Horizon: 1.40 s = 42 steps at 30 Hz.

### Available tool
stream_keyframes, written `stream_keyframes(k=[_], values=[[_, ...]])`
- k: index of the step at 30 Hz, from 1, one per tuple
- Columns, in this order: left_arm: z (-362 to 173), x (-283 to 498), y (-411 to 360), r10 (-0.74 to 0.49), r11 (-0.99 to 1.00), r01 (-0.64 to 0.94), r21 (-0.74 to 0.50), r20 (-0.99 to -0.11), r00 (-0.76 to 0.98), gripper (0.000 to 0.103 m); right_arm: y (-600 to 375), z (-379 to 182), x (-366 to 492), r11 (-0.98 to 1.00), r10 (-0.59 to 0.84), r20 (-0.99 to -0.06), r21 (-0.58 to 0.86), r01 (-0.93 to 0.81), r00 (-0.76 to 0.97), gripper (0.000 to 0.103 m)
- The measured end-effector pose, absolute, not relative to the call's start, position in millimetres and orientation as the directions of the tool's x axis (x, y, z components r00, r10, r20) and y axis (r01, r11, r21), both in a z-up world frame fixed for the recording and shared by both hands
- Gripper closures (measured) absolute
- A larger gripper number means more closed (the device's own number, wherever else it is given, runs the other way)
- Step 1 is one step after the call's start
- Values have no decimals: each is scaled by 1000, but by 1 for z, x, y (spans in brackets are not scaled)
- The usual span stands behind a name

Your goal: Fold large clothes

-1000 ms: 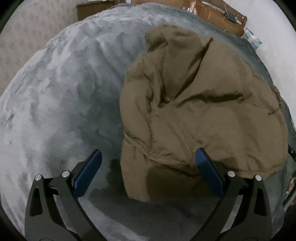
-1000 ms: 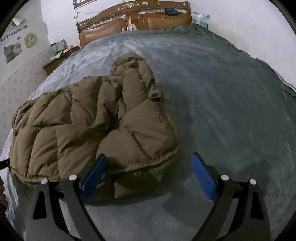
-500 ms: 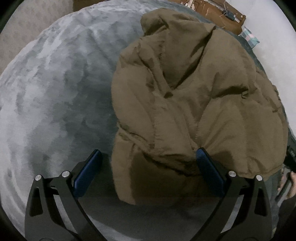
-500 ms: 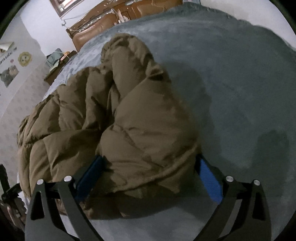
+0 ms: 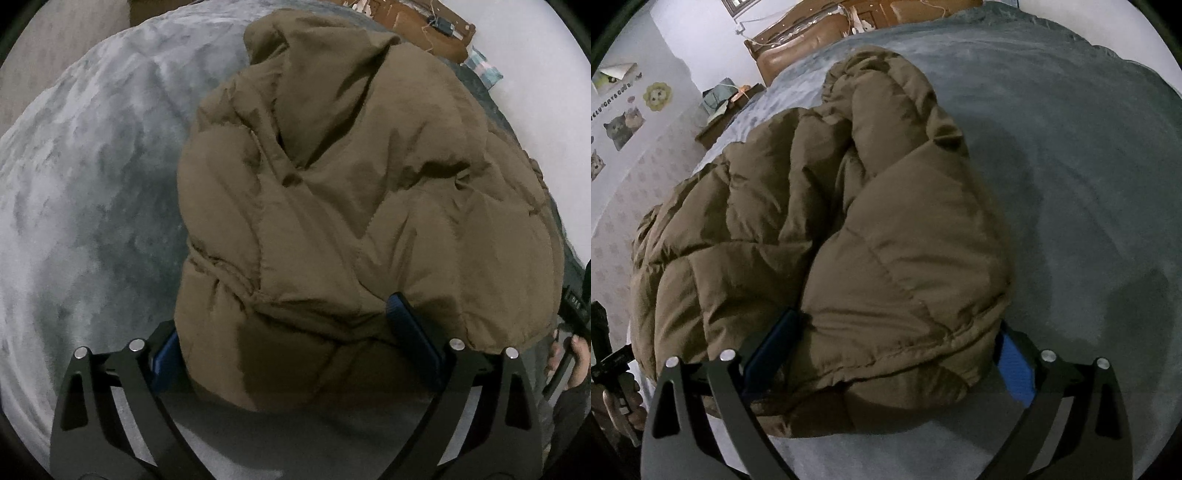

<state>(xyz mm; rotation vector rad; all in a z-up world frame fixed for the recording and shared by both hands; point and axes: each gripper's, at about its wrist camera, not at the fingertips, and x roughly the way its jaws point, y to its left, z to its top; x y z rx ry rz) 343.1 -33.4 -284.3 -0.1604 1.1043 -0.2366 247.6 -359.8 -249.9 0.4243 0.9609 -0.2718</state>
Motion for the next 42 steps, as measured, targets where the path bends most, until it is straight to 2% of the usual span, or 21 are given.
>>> stream_keyframes(k=[6,11,15,20,22,26,28,30,37,42], values=[[-274,345,-41,-215,976,127,-177,-878,428,7,-374,-262,247,837,4,-837,302,456,547,1],[-267,353,-55,-203,977,149,-153,-884,422,19,-362,-258,252,846,26,-842,306,437,538,3],[-266,357,-62,-208,976,149,-159,-887,413,22,-364,-261,257,822,47,-875,309,479,482,4],[-263,360,-58,-185,980,150,-134,-892,412,23,-366,-273,266,779,100,-865,375,502,491,5],[-261,353,-57,-185,980,150,-134,-892,412,26,-362,-271,274,785,106,-857,383,486,505,17],[-258,355,-58,-193,978,154,-141,-893,407,38,-354,-268,291,814,120,-855,376,443,505,40],[-257,360,-72,-185,978,161,-130,-895,407,43,-343,-261,294,842,101,-851,349,412,516,58],[-257,363,-79,-181,979,162,-125,-897,403,48,-333,-252,296,872,67,-849,305,383,524,66],[-252,363,-81,-186,979,147,-138,-901,393,75,-300,-231,297,916,-47,-835,184,358,548,76],[-244,354,-88,-176,980,154,-124,-902,394,81,-280,-207,281,940,-80,-818,129,316,570,79]])
